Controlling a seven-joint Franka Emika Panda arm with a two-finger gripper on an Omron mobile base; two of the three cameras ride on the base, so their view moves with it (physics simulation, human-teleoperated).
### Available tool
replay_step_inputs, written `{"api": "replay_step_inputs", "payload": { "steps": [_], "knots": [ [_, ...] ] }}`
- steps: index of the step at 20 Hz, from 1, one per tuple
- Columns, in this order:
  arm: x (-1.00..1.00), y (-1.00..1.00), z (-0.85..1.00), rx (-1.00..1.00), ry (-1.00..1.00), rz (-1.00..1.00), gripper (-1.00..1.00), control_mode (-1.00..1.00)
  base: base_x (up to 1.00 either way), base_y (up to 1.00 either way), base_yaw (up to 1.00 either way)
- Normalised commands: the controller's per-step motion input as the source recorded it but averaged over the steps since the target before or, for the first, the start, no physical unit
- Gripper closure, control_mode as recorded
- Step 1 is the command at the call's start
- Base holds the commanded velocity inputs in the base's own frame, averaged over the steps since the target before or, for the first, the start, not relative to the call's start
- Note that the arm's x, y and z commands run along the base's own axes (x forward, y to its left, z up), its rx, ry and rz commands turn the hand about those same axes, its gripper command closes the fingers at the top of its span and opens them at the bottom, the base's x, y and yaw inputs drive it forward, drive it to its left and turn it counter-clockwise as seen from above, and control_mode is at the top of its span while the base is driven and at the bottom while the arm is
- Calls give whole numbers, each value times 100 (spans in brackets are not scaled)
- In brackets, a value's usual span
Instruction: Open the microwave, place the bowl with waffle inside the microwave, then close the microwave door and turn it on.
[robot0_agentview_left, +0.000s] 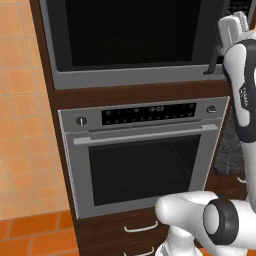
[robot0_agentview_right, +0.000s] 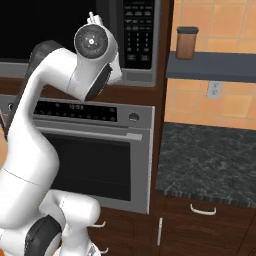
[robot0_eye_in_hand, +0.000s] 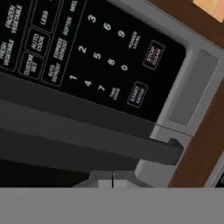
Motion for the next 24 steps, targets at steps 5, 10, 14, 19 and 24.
{"api": "replay_step_inputs", "payload": {
  "steps": [5,10,14,19,24],
  "knots": [
    [13,-78,-6,24,14,0,100,-100,0,0,0],
    [7,-5,-34,12,1,0,100,-100,0,0,0],
    [11,2,-27,13,0,0,100,-100,0,0,0],
    [45,0,-4,20,0,-7,100,-100,0,0,0],
    [36,0,-16,16,0,-4,100,-100,0,0,0]
  ]
}}
